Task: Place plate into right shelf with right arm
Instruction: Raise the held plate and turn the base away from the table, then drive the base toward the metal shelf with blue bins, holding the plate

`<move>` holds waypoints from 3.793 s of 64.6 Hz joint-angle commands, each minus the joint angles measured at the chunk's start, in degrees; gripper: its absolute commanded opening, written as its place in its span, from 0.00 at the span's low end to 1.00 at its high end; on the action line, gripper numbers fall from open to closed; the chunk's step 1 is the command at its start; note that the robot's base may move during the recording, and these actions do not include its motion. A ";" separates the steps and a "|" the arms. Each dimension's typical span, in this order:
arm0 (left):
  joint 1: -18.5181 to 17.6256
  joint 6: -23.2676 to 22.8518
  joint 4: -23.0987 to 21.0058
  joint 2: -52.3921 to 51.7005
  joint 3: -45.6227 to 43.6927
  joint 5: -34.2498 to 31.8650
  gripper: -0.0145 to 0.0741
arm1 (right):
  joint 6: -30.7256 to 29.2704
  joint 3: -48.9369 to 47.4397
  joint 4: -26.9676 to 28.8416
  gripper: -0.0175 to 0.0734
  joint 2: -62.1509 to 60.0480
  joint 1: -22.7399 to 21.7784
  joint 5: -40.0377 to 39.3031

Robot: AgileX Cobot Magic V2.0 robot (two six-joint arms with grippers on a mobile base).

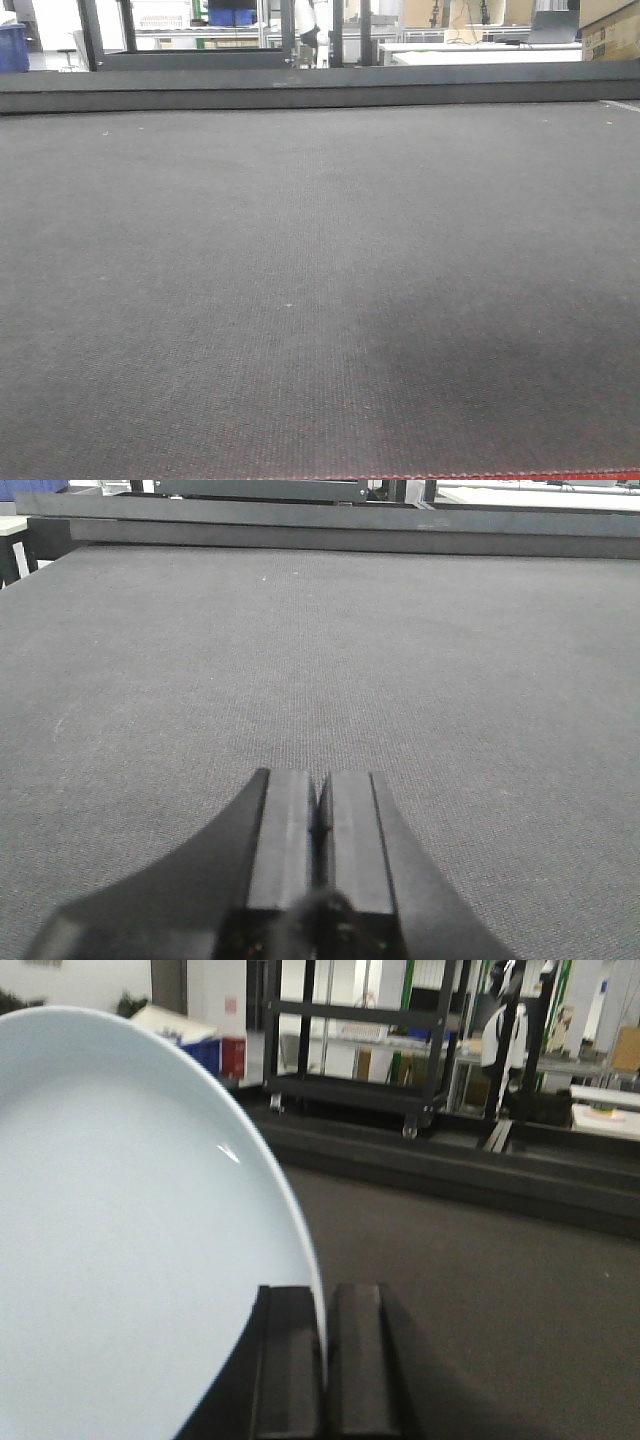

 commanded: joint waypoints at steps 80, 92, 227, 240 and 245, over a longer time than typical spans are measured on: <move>-0.10 -0.19 -0.23 -0.30 0.46 -4.92 0.11 | 0.24 1.86 2.20 0.26 -2.09 -0.18 -8.49; -0.10 -0.19 -0.23 -0.30 0.46 -4.92 0.11 | 0.24 1.86 2.20 0.26 -2.09 -0.18 -8.49; -0.10 -0.19 -0.23 -0.30 0.46 -4.92 0.11 | 0.24 1.86 2.20 0.26 -2.09 -0.18 -8.49; -0.10 -0.19 -0.23 -0.30 0.46 -4.92 0.11 | 0.24 1.86 2.20 0.26 -2.09 -0.18 -8.49; -0.10 -0.19 -0.23 -0.30 0.46 -4.92 0.11 | 0.24 1.86 2.20 0.26 -2.09 -0.18 -8.49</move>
